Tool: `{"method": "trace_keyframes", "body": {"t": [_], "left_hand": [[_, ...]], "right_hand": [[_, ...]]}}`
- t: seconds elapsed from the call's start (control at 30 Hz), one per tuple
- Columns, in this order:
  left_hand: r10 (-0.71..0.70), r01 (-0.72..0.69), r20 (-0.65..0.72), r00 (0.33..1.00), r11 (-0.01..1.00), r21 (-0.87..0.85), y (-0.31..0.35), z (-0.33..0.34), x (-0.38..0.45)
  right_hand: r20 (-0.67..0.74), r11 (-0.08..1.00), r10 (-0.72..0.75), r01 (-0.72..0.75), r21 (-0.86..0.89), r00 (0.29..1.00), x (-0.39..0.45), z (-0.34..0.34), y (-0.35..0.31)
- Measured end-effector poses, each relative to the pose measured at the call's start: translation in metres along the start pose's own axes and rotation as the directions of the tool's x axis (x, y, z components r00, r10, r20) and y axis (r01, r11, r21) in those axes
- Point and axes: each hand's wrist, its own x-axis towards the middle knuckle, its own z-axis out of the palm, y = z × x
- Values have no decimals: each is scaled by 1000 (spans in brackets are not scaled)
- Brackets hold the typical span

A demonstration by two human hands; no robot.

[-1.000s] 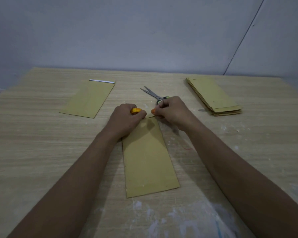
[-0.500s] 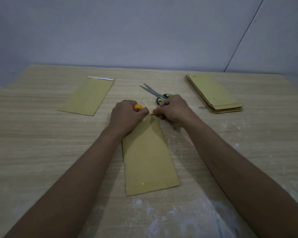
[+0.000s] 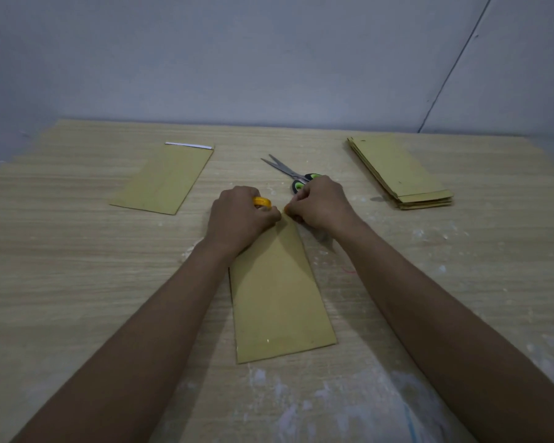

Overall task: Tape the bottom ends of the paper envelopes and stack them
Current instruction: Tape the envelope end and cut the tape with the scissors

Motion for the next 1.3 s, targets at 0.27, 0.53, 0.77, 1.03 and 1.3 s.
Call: {"method": "trace_keyframes", "body": {"t": [0.27, 0.53, 0.77, 1.03, 1.3], "left_hand": [[-4, 4, -18, 1000, 1000, 0, 0, 1, -1], [23, -24, -18, 1000, 999, -47, -3, 1, -1], [-62, 49, -49, 997, 969, -241, -5, -10, -5], [-163, 151, -137, 977, 984, -90, -15, -21, -12], [-151, 158, -124, 981, 986, 54, -18, -19, -13]], "right_hand": [[-266, 998, 51, -37, 57, 963, -9, 2, 15], [-13, 870, -390, 364, -334, 921, -38, 28, 15], [60, 761, -328, 302, -574, 943, -47, 24, 10], [84, 768, -265, 263, -584, 961, -51, 24, 8], [80, 769, -251, 249, -588, 965, -51, 25, 7]]}}
